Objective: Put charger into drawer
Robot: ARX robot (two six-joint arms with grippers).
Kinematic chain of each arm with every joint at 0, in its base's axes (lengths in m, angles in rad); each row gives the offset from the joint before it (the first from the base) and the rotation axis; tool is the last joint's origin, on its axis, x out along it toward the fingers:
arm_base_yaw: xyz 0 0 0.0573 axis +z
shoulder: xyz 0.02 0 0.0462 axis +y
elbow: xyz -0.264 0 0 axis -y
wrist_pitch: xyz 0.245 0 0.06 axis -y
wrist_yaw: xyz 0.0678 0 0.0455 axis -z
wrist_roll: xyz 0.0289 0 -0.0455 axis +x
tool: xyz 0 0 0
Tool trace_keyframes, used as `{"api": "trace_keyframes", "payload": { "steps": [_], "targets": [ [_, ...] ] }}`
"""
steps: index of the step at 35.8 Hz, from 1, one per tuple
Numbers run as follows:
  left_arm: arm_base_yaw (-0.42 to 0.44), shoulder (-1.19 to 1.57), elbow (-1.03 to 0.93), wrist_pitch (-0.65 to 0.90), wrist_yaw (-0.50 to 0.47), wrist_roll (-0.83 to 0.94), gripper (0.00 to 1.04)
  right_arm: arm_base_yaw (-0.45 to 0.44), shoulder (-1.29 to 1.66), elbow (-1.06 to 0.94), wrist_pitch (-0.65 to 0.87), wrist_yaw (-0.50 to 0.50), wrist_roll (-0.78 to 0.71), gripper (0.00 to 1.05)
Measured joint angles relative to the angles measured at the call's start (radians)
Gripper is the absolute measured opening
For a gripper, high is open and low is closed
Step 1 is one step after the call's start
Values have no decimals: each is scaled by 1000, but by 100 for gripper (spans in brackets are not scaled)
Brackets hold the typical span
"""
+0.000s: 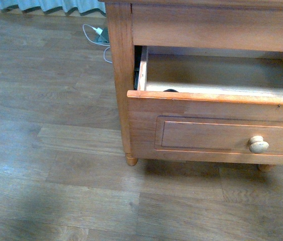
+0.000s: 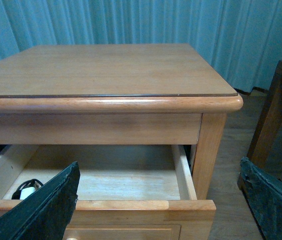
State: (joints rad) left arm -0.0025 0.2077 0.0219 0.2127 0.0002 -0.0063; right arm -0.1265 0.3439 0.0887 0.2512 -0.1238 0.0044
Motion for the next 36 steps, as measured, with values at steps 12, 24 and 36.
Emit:
{"api": "trace_keyframes", "payload": {
  "steps": [12,24,36],
  "targets": [
    [0,-201,0,-209,0,1,4,0,0,0,0,0,0,96],
    [0,-203,0,-211,0,0,40,60,23,6,-84,198,-35,96],
    [0,-203,0,-211,0,2,99,206,348,136,-451,101,-24,96]
  ]
}}
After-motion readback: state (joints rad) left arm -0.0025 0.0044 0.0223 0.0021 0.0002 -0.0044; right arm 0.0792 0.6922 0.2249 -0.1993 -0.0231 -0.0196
